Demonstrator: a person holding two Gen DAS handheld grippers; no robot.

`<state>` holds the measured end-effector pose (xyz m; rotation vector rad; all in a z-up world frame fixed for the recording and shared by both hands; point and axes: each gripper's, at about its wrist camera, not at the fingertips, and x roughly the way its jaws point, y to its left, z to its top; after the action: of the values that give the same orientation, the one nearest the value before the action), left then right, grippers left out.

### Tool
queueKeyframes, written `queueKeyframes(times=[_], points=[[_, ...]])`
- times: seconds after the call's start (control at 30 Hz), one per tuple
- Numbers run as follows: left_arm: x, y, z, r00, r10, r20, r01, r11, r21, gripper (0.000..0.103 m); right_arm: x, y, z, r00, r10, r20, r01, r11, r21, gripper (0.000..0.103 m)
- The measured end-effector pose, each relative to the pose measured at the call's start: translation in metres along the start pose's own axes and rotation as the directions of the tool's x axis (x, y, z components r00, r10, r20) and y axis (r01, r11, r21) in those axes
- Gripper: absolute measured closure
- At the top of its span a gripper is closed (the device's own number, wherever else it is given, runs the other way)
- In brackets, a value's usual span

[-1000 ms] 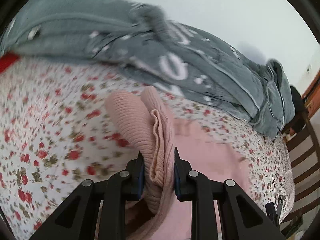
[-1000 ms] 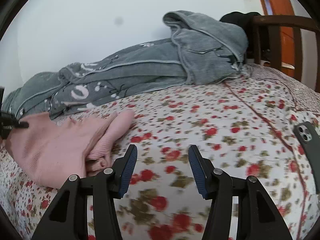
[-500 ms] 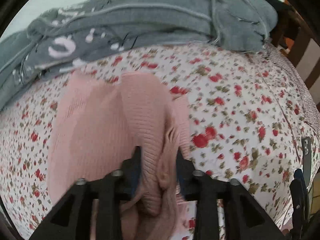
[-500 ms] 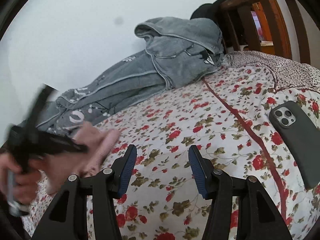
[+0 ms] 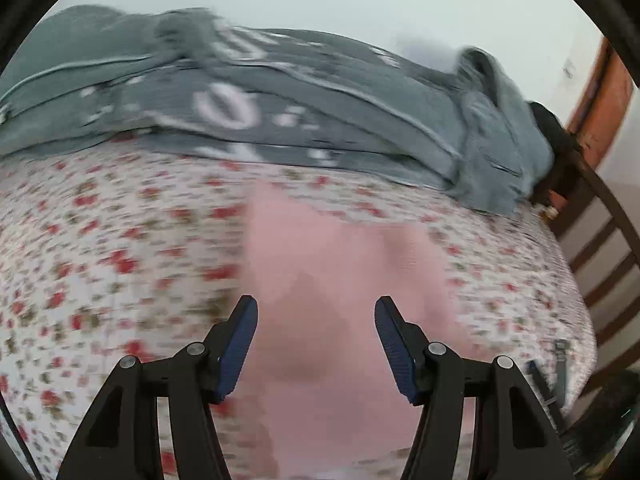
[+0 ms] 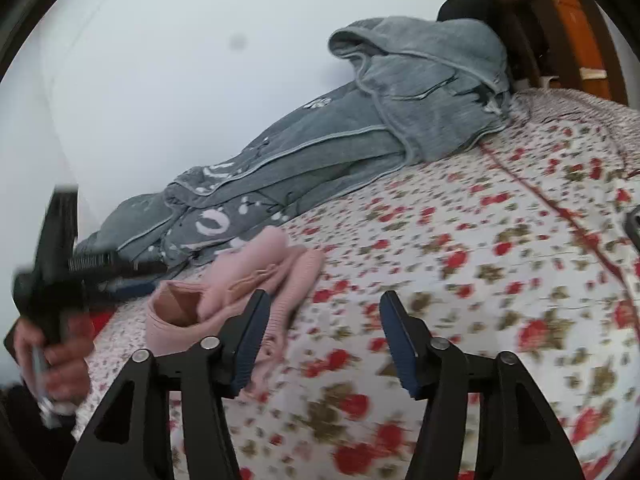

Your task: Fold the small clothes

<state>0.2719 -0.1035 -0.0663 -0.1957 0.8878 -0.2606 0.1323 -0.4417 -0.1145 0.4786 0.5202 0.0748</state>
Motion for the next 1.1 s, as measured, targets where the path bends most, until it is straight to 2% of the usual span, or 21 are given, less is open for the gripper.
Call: queueKeyframes(times=[0.1,0.23,0.3,0.33,0.43,0.5,0.53,0.57,0.6,0.67,0.7,0.8,0.87,0.9,0.97,1.03,1.1], points=[[0.006,0.045,-0.015,0.999,0.042,0.03,-0.042,0.999,-0.018,0.044,0.014,0.015,0.005,1.0,0.025,-0.019,-0.025,1.0,0.013,0.038],[0.02,0.099,-0.032,0.996,0.083,0.037,-0.081,0.995,-0.055,0.044,0.029,0.033,0.015,0.998,0.038,-0.043,-0.035,0.996,0.077,0.038],[0.025,0.119,-0.038,0.997,0.071,0.041,-0.068,0.995,-0.076,0.044,0.026,0.047,0.022,0.996,0.089,-0.016,-0.088,0.992,0.09,0.036],[0.027,0.125,-0.04,0.997,0.062,0.043,-0.058,0.995,-0.084,0.044,0.025,0.059,0.026,0.995,0.103,0.003,-0.103,0.991,0.082,0.032],[0.034,0.139,-0.048,0.998,-0.012,0.055,0.018,0.992,-0.127,0.044,0.036,0.093,0.028,0.993,0.122,0.003,-0.122,0.992,0.029,0.026],[0.033,0.139,-0.048,0.998,-0.04,0.055,0.046,0.991,-0.122,0.042,0.055,0.11,0.017,0.997,0.068,-0.042,-0.07,0.997,-0.033,0.026],[0.033,0.138,-0.048,0.997,-0.05,0.051,0.055,0.992,-0.11,0.042,0.07,0.118,0.008,0.998,-0.015,-0.068,0.01,0.997,-0.082,0.026],[0.033,0.136,-0.049,0.997,-0.064,0.05,0.068,0.994,-0.087,0.042,0.079,0.119,0.001,0.992,-0.104,-0.071,0.096,0.989,-0.109,0.031],[0.034,0.135,-0.05,0.996,-0.069,0.051,0.073,0.995,-0.074,0.042,0.092,0.118,-0.01,0.976,-0.21,-0.059,0.201,0.971,-0.131,0.035],[0.035,0.132,-0.052,0.996,-0.078,0.048,0.08,0.996,-0.048,0.042,0.102,0.112,-0.019,0.968,-0.242,-0.068,0.231,0.962,-0.144,0.079],[0.034,0.131,-0.053,0.995,-0.087,0.051,0.089,0.995,-0.041,0.041,0.104,0.11,-0.021,0.971,-0.221,-0.088,0.208,0.968,-0.14,0.081],[0.031,0.129,-0.054,0.988,-0.139,0.06,0.141,0.99,-0.028,0.041,0.08,0.101,-0.022,0.99,-0.139,-0.033,0.135,0.986,-0.099,0.084],[0.025,0.123,-0.055,0.977,-0.204,0.069,0.203,0.979,0.01,0.041,0.084,0.093,-0.03,0.987,-0.157,-0.042,0.153,0.984,-0.096,0.083],[0.021,0.117,-0.058,0.971,-0.227,0.074,0.224,0.974,0.038,0.041,0.092,0.09,-0.035,0.98,-0.181,-0.087,0.173,0.98,-0.099,0.083],[0.011,0.094,-0.067,0.964,-0.256,0.077,0.242,0.958,0.156,0.04,0.091,0.09,-0.034,0.983,-0.169,-0.077,0.161,0.982,-0.095,0.082],[0.004,0.072,-0.08,0.963,-0.258,0.071,0.232,0.938,0.259,0.04,0.091,0.087,-0.032,0.985,-0.153,-0.077,0.146,0.986,-0.087,0.081],[-0.004,0.054,-0.092,0.962,-0.262,0.075,0.224,0.917,0.329,0.04,0.09,0.079,-0.032,0.99,-0.117,-0.081,0.113,0.992,-0.051,0.079]])
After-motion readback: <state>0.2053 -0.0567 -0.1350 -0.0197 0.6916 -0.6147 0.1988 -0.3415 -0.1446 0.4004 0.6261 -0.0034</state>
